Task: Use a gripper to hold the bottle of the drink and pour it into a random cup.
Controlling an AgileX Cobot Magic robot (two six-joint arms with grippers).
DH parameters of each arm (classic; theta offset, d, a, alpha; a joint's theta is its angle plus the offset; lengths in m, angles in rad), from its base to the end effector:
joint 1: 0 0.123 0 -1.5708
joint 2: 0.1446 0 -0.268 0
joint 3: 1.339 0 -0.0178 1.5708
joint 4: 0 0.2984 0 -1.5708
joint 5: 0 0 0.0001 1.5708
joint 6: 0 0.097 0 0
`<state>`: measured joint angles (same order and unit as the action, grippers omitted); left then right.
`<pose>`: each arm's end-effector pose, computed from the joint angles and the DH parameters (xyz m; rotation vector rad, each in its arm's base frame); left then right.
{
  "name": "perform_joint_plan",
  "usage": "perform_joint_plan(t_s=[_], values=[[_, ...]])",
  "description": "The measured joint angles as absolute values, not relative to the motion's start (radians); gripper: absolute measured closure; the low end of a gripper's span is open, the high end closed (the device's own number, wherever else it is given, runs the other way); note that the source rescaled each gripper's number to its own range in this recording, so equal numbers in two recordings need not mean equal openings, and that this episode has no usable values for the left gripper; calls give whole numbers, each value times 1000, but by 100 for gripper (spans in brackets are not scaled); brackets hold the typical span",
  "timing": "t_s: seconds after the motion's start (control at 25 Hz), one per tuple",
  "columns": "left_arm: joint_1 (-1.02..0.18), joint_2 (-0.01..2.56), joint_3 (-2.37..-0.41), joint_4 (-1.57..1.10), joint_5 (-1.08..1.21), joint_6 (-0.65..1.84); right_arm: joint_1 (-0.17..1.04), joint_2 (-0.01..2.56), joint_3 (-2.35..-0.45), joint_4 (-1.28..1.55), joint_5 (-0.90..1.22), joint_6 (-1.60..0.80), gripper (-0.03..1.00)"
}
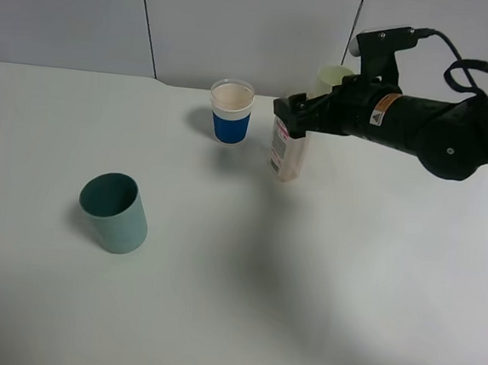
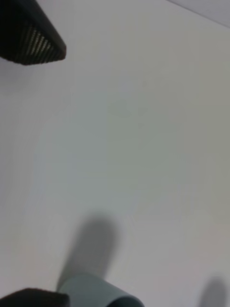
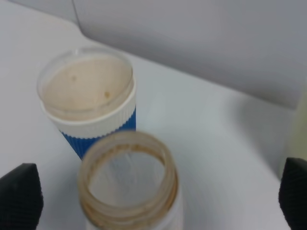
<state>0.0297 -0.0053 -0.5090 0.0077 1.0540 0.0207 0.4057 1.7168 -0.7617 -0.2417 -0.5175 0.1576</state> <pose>0.0577 0.0024 0.3012 -0.0095 2.0235 0.0411 0.3384 0.1579 0.1293 -0.5203 1.8761 0.3489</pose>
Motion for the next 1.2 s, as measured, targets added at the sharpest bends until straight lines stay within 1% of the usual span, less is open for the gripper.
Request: perform_joint_plan(t_s=[0.32, 0.6, 0.84, 1.2], values=[[30, -5, -509, 8, 1054, 21, 406, 1495, -762, -246, -354, 58, -3], [30, -5, -509, 8, 1054, 21, 400, 1319, -762, -246, -124, 0, -3], [30, -5, -509, 8, 1054, 21, 312, 1172, -762, -246, 62, -20, -3], [30, -5, -509, 8, 1054, 21, 167, 960, -762, -242, 197, -22, -3]])
